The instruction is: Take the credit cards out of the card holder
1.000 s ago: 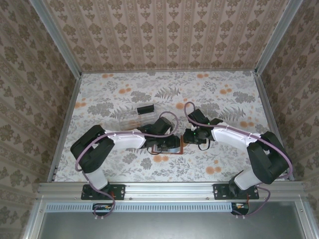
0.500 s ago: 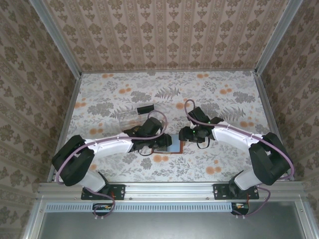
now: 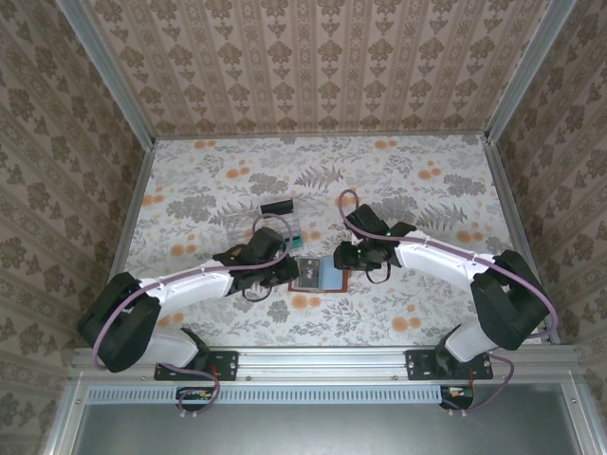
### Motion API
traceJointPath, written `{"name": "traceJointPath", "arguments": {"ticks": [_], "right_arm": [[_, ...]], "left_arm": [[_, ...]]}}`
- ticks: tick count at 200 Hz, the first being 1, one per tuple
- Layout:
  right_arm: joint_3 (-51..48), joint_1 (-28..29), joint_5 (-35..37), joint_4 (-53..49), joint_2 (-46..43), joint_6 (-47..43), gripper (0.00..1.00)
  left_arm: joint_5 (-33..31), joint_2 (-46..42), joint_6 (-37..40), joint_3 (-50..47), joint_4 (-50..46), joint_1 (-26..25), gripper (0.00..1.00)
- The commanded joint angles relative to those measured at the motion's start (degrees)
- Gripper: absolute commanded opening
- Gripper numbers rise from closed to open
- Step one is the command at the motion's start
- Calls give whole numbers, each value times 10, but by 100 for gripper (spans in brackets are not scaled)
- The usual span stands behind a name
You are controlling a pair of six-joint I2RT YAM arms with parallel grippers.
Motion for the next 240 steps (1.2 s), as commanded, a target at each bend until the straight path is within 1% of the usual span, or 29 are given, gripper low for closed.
{"name": "traceJointPath", "arguments": {"ticks": [1, 47, 73, 96, 128, 137, 161, 176, 194, 240], "right_arm": [[22, 17, 21, -8, -32, 3, 34], [32, 52, 23, 10, -35, 18, 35], [17, 52, -27, 51, -15, 43, 24], [3, 50, -45, 72, 5, 59, 21], [-25, 36, -76, 111, 28, 77, 20], [-31, 32, -80, 115, 34, 82, 21], [-43, 25, -86, 128, 45, 89, 21], [-51, 19, -89, 137, 50, 93, 21], [-61, 11, -110, 156, 61, 98, 21], [-66, 7, -132, 181, 81, 102, 22]], "left_arm": [[14, 17, 26, 10, -9, 6, 15], [31, 66, 42, 25, 2, 9, 13], [41, 84, 31, 20, 19, 8, 13], [35, 88, 16, 18, 24, -2, 13], [21, 97, 2, 21, 17, -20, 12], [18, 97, -3, 20, 15, -24, 10], [12, 94, -12, 20, 13, -32, 10], [9, 94, -12, 23, 10, -33, 10], [9, 94, -14, 25, 9, -36, 10], [9, 94, -13, 27, 6, -37, 10]]}}
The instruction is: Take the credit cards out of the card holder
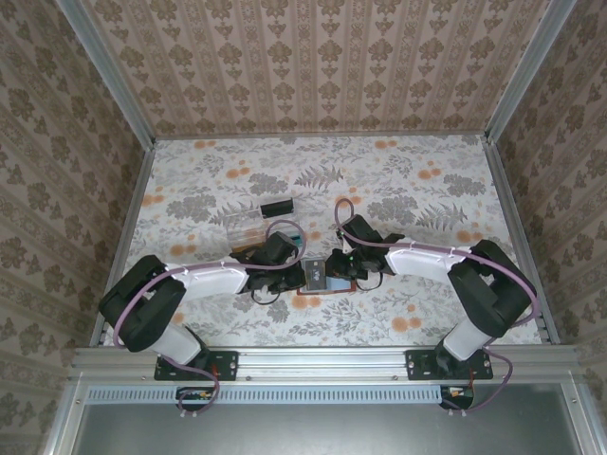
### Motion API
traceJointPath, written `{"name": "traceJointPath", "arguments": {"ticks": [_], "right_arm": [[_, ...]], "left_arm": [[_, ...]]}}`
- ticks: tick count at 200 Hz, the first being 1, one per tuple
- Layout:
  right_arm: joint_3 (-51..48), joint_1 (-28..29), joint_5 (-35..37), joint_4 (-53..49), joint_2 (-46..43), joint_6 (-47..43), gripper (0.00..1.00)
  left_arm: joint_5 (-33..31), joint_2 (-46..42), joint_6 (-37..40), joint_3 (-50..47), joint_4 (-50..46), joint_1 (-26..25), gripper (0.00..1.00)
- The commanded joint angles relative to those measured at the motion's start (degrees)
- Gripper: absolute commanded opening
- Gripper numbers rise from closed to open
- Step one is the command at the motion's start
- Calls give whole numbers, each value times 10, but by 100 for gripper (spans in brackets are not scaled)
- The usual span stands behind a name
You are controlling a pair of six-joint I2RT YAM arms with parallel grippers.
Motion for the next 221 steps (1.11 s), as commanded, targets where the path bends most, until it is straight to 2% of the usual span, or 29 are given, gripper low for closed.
{"name": "traceJointPath", "arguments": {"ticks": [1, 94, 123, 139, 172, 221], "right_arm": [[-6, -3, -28, 26, 17, 11, 22], [-4, -4, -46, 41, 45, 13, 20], [-3, -7, -46, 36, 40, 9, 11], [-3, -11, -43, 28, 36, 6, 0], [-11, -25, -39, 16, 20, -2, 0], [-18, -43, -37, -9, -6, -20, 0]], "left_arm": [[-9, 8, -6, 12, -20, -5, 10], [-6, 12, -6, 15, -18, -8, 10], [-7, 14, -8, 16, -20, -8, 10], [-10, 15, -9, 18, -27, -8, 8], [-23, 18, -17, 20, -53, -6, 0], [-29, 24, -25, 14, -62, -1, 0]]}}
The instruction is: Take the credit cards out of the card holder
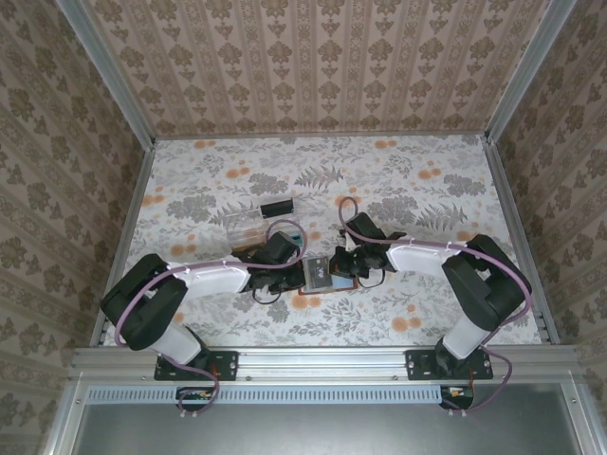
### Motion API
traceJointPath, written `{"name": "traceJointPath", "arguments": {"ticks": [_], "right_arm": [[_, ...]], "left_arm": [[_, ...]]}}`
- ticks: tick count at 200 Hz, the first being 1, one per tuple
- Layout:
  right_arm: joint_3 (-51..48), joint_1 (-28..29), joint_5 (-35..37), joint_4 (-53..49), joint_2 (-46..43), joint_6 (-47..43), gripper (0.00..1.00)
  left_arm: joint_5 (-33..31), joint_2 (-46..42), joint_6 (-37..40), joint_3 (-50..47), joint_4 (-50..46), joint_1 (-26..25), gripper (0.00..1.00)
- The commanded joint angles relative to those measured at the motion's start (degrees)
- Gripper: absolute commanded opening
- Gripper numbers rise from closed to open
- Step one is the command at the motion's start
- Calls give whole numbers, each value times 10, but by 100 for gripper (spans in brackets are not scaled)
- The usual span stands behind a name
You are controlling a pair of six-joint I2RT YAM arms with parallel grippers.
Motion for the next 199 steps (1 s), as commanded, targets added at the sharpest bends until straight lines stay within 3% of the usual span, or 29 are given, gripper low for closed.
{"name": "traceJointPath", "arguments": {"ticks": [1, 37, 62, 92, 199], "right_arm": [[-10, -9, -2, -31, -22, -16, 0], [-14, -14, -6, -36, -28, -26, 0], [-14, -14, -7, -28, -23, -32, 19], [-7, -14, -11, -23, -4, -37, 27], [0, -9, -58, 17, 24, -28, 23]], "left_arm": [[-19, 17, -10, 3, -45, 2, 0], [-17, 21, -6, 9, -46, 2, 0], [-15, 26, -1, 16, -49, 2, 0], [-12, 32, 0, 21, -51, 2, 0], [-4, 41, 9, 32, -53, 2, 0]]}}
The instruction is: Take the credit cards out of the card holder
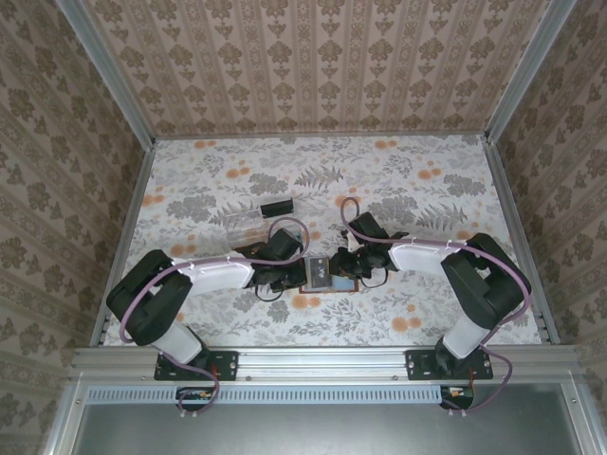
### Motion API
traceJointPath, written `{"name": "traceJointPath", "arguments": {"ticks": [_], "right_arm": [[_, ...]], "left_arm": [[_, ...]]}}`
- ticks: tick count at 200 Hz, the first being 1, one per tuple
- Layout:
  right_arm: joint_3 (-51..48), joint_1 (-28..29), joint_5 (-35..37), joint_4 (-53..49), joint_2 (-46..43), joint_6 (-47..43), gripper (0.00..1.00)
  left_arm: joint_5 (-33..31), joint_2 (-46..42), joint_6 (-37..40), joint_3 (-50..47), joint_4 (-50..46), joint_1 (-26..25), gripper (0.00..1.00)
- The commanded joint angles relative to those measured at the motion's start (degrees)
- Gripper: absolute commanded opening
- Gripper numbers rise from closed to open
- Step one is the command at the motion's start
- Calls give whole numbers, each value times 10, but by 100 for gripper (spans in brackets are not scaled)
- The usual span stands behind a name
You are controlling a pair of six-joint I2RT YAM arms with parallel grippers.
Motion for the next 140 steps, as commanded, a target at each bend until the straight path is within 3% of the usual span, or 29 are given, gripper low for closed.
{"name": "traceJointPath", "arguments": {"ticks": [1, 21, 82, 140], "right_arm": [[7, 3, -25, 8, 13, 0, 23], [8, 4, -31, 9, 17, -2, 21], [11, 4, -27, -5, 20, -9, 0], [12, 4, -23, -9, 17, -11, 0]], "left_arm": [[-5, 20, 9, 5, -33, 2, 0], [-3, 21, 11, 7, -33, 2, 0], [-17, -6, 24, 31, -72, 4, 0], [-31, -25, 35, 53, -90, 13, 1]]}}
